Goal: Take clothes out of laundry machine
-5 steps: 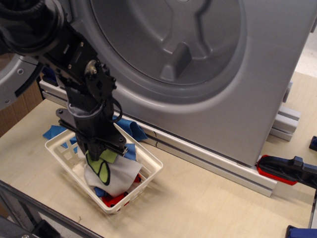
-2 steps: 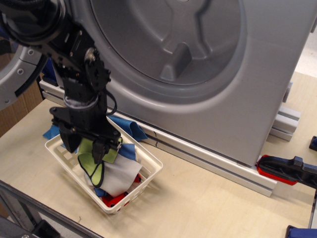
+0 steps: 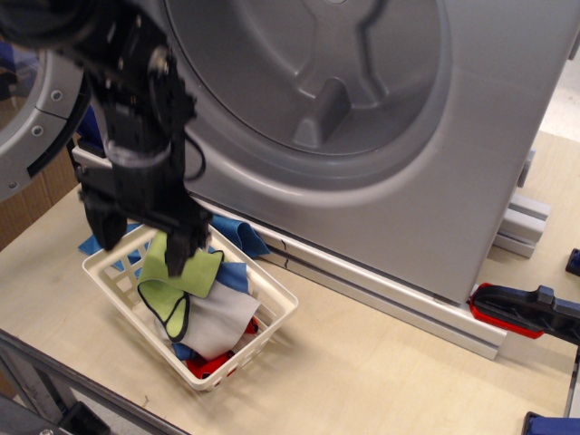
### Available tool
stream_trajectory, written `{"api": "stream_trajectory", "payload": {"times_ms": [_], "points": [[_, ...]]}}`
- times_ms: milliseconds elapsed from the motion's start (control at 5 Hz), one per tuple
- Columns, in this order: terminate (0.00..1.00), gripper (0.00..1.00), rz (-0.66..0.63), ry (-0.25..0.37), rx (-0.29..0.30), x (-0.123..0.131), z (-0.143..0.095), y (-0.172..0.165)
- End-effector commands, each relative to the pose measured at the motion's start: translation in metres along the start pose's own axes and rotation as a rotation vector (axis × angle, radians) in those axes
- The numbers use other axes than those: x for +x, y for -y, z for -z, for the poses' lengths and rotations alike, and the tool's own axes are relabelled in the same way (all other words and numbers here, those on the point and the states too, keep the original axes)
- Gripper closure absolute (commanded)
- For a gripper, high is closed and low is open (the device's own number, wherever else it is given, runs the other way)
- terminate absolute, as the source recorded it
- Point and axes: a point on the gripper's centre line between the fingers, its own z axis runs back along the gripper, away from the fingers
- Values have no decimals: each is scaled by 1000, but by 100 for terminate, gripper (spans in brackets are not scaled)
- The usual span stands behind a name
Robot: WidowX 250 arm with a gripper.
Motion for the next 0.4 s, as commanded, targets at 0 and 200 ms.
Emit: {"api": "stream_trajectory", "payload": {"times_ms": [0,200], "points": [[0,0,-36,4,-18,46,-71,-5],[100,0,-36,4,-18,46,-71,-5]]}}
